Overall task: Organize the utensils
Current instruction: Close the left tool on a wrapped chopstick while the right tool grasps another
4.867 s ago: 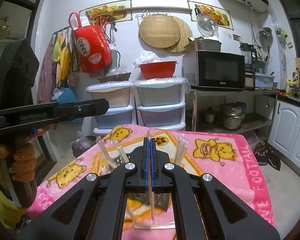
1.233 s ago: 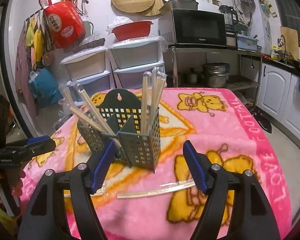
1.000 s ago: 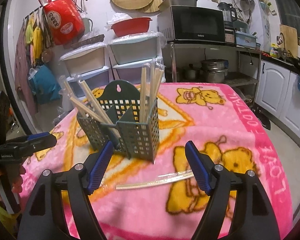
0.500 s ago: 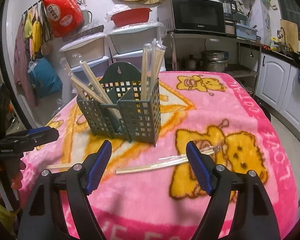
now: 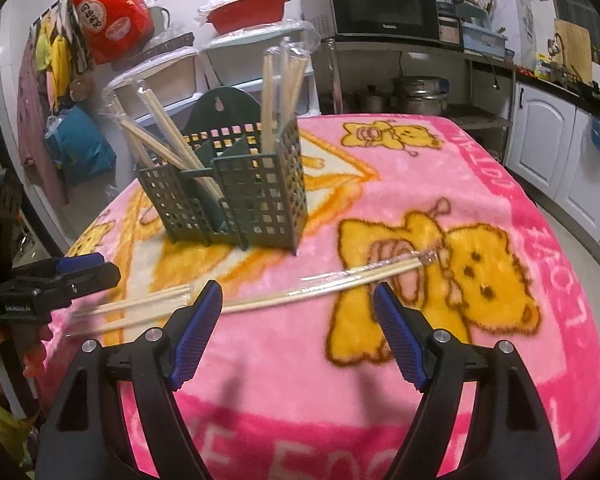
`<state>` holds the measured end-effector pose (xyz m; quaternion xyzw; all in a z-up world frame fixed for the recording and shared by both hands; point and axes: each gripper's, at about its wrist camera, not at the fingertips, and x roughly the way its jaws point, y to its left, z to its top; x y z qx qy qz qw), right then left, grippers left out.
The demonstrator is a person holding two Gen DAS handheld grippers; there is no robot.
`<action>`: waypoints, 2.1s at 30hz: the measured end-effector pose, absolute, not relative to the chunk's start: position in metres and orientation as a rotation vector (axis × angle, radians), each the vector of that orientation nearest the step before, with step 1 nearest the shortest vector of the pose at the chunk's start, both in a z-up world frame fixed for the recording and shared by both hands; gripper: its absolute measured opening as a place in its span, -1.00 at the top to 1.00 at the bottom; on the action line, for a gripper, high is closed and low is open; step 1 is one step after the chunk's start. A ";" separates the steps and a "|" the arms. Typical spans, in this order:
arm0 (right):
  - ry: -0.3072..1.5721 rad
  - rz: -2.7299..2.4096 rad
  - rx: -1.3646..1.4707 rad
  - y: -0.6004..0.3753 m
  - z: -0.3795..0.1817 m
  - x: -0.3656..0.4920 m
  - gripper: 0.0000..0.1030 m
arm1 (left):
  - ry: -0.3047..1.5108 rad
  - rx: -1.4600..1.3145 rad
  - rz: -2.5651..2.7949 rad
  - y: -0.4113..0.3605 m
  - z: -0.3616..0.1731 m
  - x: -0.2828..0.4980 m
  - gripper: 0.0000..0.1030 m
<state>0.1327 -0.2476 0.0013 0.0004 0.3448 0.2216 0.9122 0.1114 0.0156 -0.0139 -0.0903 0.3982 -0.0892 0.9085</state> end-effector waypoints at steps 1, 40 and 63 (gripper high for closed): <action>0.712 0.453 0.002 -0.249 0.000 0.133 -0.46 | 0.826 -0.180 -0.187 0.014 -0.016 0.113 -0.79; 0.947 0.356 0.167 -0.278 -0.044 0.226 -0.45 | 1.021 -0.047 -0.224 -0.001 -0.060 0.178 0.68; 0.950 0.280 0.284 -0.296 -0.058 0.279 0.70 | 1.006 0.022 -0.206 0.008 -0.057 0.176 0.56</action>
